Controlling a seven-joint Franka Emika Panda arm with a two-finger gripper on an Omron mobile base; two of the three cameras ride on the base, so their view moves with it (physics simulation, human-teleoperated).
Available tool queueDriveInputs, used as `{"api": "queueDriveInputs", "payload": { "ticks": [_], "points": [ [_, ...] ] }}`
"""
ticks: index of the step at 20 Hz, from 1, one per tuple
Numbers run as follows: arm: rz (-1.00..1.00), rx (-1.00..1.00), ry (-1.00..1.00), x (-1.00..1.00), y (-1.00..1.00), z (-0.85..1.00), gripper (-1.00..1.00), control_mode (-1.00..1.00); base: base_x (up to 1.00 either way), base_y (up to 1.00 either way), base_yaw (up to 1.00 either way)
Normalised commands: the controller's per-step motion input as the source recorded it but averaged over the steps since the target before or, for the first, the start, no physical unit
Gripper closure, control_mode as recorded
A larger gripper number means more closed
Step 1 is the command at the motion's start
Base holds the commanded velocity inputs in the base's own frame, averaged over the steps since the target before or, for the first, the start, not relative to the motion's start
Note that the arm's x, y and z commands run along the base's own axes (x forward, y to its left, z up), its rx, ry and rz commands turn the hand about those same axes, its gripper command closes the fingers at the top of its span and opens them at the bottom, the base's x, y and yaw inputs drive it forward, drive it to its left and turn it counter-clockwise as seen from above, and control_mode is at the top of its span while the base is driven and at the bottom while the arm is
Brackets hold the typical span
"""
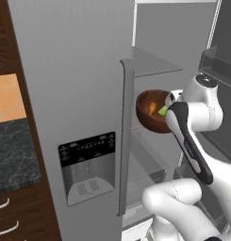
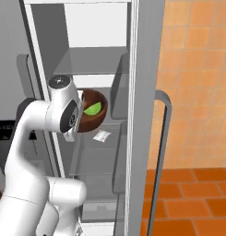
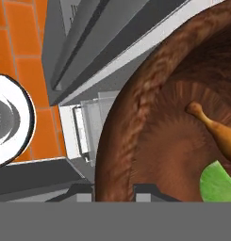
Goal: Pick the chicken drumstick and lemon wedge from their plates and place them in the bowl. Then put the bowl in the fridge.
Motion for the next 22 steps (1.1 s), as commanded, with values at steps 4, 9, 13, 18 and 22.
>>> {"api": "queueDriveInputs", "payload": {
  "ticks": [4, 9, 13, 18, 22],
  "points": [
    [0.0, 0.0, 0.0, 0.62, 0.0, -0.24, 1.0, -1.0, 0.0, 0.0, 0.0],
    [0.0, 0.0, 0.0, 0.59, 0.0, -0.32, 1.0, -1.0, 0.0, 0.0, 0.0],
    [0.0, 0.0, -0.01, 0.55, 0.0, -0.31, 1.0, -1.0, 0.0, 0.0, 0.0],
    [0.0, 0.0, -0.04, 0.75, 0.0, -0.22, 1.0, -1.0, 0.0, 0.0, 0.0],
    [0.0, 0.02, -0.01, 0.7, 0.0, -0.13, 1.0, -1.0, 0.0, 0.0, 0.0]
  ]
}}
